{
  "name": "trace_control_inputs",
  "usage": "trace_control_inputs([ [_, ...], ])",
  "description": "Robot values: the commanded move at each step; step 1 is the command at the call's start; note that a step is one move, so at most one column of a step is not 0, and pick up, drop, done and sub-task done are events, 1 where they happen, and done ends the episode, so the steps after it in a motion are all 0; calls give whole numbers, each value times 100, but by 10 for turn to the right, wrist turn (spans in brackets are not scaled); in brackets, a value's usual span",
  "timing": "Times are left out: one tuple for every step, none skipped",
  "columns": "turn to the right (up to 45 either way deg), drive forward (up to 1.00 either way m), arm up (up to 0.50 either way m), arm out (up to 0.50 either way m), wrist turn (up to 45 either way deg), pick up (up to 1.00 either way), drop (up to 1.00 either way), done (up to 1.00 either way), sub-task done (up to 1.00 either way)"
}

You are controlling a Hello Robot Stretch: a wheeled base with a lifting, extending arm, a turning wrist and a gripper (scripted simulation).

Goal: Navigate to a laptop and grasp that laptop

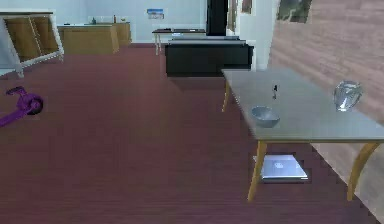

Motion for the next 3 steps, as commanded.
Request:
trace_control_inputs([
  [0,90,0,0,0,0,0,0,0],
  [-360,0,0,0,0,0,0,0,0],
  [330,0,0,0,0,0,0,0,0],
])
